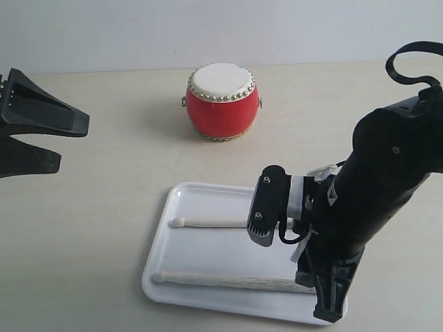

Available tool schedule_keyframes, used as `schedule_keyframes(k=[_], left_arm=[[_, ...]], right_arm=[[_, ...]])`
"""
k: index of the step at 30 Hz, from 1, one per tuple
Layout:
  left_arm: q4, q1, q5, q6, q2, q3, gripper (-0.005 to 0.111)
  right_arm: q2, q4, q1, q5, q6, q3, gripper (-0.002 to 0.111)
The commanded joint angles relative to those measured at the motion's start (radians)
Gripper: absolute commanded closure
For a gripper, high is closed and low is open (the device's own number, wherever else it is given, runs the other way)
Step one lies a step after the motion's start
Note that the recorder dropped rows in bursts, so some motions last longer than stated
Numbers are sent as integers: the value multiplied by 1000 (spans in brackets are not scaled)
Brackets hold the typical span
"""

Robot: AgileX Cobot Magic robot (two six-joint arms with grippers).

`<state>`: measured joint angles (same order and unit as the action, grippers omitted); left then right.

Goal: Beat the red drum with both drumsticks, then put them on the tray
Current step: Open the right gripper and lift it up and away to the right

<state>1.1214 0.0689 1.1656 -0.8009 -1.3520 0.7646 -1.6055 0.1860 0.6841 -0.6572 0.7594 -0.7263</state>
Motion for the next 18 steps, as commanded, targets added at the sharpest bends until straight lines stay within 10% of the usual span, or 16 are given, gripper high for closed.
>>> schedule_keyframes(k=[1, 7, 18], left_arm=[[6, 2, 7, -18, 9, -4, 22], [-26, 2, 3, -36, 9, -4, 104], [-51, 2, -71, -82, 23, -4, 107]], right_arm=[[38, -2, -3, -7, -32, -3, 79], [86, 36, -3, 18, -98, -3, 97], [186, 44, -5, 132, -318, -3, 108]])
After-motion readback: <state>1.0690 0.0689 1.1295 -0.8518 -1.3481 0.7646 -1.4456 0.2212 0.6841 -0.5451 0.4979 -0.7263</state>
